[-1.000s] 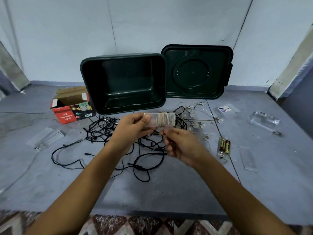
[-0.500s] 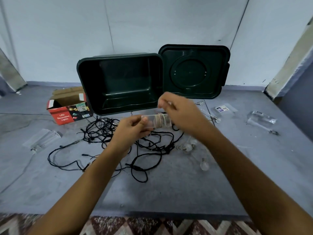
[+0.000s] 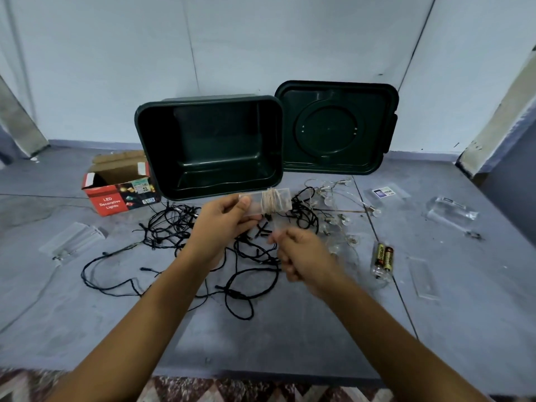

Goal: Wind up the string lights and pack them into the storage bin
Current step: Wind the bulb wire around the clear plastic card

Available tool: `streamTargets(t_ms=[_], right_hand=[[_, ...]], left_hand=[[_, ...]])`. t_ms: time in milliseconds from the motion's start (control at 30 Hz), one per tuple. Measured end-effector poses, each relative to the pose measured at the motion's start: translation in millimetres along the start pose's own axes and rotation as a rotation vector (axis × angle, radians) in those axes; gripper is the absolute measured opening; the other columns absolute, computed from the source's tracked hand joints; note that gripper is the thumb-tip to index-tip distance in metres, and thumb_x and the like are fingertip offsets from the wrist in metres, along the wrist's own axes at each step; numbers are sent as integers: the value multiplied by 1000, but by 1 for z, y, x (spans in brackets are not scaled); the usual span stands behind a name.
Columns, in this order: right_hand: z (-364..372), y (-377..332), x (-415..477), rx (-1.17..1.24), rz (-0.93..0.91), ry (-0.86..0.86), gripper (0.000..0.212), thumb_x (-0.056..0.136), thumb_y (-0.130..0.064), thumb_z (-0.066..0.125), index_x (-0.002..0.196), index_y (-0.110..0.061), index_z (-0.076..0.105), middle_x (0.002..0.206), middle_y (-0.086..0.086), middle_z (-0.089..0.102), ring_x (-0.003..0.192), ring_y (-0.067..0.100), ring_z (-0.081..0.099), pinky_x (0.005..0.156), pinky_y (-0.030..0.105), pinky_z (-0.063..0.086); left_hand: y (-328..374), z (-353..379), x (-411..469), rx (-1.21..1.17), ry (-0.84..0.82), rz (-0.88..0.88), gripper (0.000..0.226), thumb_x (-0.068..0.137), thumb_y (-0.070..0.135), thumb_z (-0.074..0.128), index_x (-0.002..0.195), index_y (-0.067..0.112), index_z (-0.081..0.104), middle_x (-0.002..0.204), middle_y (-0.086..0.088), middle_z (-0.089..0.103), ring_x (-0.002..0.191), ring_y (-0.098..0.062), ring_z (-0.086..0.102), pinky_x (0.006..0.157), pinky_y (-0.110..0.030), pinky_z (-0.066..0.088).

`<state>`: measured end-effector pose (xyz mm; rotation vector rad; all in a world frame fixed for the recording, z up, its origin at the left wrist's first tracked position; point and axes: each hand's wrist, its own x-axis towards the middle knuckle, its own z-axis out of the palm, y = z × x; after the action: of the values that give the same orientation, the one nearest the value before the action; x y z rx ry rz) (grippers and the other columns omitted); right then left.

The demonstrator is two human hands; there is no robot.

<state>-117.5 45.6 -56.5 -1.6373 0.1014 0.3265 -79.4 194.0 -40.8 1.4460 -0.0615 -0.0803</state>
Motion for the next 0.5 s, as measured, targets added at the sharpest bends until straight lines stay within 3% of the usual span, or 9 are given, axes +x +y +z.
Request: streamTargets(t_ms=[133, 233, 267, 333, 433, 500], right_hand=[[24, -6, -50, -288, -98, -34, 21, 99, -34, 35, 100, -22, 52, 56, -5, 43, 36, 4, 41, 38, 21, 39], [19, -28, -61, -615, -269, -47, 21, 99, -38, 31, 109, -29, 47, 72, -3, 57, 57, 9, 55, 54, 31, 50], [15, -37, -58, -690, -326, -30, 22, 99, -39, 29, 109, -29, 47, 75, -2, 58, 63, 11, 55, 62, 33, 50], [3, -55, -45, -763, -408, 13, 23, 99, -38, 30, 106, -26, 49, 72, -3, 54, 61, 9, 50, 61, 30, 48], [-21, -83, -10, -786, -497, 113, 23, 98, -35, 36, 92, -23, 55, 79, -2, 61, 69, 11, 55, 63, 26, 46], [-35, -94, 14, -748, -506, 167, 23, 97, -30, 42, 85, -21, 59, 69, -9, 61, 58, 2, 52, 54, 18, 39]], left_hand=[[-3, -1, 8, 53, 71, 19, 20, 96, 15, 45, 108, 5, 59, 93, -7, 65, 83, -13, 65, 73, -18, 56], [-5, -4, 10, 90, 69, 24, 22, 96, 15, 45, 108, 3, 59, 90, -6, 66, 82, -13, 65, 75, -20, 56], [-5, -5, 10, 96, 60, 18, 22, 96, 15, 45, 106, 2, 60, 89, -6, 66, 84, -14, 66, 78, -23, 56], [-6, -5, 8, 101, 30, 4, 19, 96, 16, 46, 100, 7, 62, 90, -7, 67, 87, -18, 66, 81, -28, 56], [-5, -2, 5, 100, 1, -15, 15, 95, 16, 48, 96, 13, 62, 96, -9, 66, 86, -15, 68, 76, -24, 56], [-1, 1, 3, 84, -33, -12, 15, 94, 16, 48, 96, 13, 62, 96, -10, 66, 82, -11, 69, 72, -20, 56]])
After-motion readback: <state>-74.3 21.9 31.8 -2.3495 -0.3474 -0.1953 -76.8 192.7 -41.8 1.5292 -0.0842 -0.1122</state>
